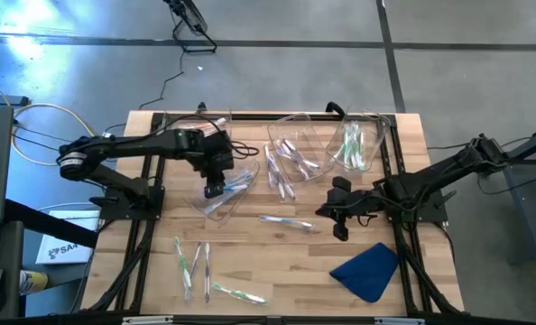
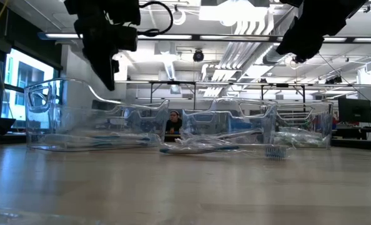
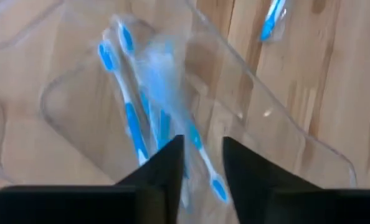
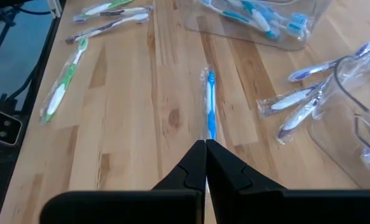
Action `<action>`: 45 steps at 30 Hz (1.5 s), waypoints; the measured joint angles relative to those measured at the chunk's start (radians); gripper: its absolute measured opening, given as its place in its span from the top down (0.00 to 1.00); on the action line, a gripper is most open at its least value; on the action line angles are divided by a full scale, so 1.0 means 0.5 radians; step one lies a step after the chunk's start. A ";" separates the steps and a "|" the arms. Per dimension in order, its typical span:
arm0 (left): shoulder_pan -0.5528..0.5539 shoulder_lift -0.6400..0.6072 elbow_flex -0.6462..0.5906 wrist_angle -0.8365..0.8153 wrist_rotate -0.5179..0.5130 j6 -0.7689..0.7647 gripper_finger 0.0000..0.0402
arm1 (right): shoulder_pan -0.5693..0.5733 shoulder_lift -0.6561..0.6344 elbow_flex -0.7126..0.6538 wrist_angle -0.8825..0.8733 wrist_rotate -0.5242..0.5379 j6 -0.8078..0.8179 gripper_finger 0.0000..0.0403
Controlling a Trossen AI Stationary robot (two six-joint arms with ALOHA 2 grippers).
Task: Pick & Place Toothbrushes
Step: Put the blue toothbrush into the bottom transparent bin
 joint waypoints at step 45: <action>-0.609 -0.814 -0.398 1.106 -0.942 0.867 0.51 | 0.000 0.069 -0.001 0.111 0.075 0.142 1.00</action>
